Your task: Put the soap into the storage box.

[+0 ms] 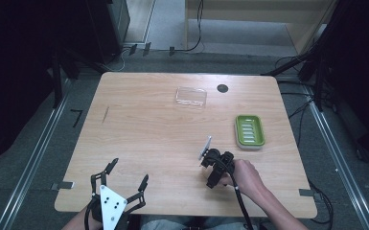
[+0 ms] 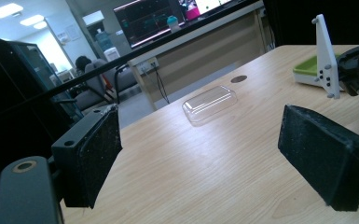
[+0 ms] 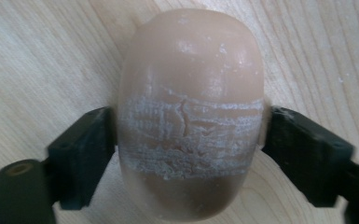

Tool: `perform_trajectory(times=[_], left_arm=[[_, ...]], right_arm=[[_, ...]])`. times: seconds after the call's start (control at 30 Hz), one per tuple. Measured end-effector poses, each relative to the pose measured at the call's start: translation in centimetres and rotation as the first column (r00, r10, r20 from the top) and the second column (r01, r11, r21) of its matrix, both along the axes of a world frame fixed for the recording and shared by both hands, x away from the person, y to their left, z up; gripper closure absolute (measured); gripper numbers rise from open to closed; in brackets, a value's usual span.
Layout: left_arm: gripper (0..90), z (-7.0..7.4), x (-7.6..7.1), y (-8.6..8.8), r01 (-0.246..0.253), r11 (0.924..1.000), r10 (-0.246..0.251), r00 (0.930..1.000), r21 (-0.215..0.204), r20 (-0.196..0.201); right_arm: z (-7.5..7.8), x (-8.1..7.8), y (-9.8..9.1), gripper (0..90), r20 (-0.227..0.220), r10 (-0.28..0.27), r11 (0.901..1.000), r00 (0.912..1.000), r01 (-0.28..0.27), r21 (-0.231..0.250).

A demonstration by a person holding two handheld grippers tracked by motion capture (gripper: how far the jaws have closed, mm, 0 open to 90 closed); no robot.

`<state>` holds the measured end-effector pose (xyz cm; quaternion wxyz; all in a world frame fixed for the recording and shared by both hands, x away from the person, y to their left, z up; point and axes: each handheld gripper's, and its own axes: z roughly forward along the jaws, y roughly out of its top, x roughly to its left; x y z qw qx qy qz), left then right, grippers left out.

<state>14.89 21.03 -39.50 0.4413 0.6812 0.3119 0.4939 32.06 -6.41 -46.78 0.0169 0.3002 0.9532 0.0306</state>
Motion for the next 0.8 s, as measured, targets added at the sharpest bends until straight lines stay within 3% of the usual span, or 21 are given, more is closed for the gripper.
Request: perform_trajectory(times=[0.17,0.3,0.8], left_arm=[[13.8,-0.02,-0.01,-0.04,0.001,1.0000,-0.001,1.0000,0.003,0.002],[13.8,0.00,-0.03,-0.06,-0.001,1.0000,0.001,1.0000,0.005,0.002],[13.8,-0.03,-0.02,-0.20,0.003,1.0000,-0.003,1.0000,0.007,0.005]], right_arm=[[0.00,-0.06,0.08,21.6,-0.003,0.000,1.0000,1.0000,0.000,0.003],[0.25,-0.18,0.03,32.3,0.006,0.002,0.9998,1.0000,-0.002,0.020],[0.67,-0.49,0.00,33.3,0.016,-0.009,0.9999,0.9998,0.009,0.014]])
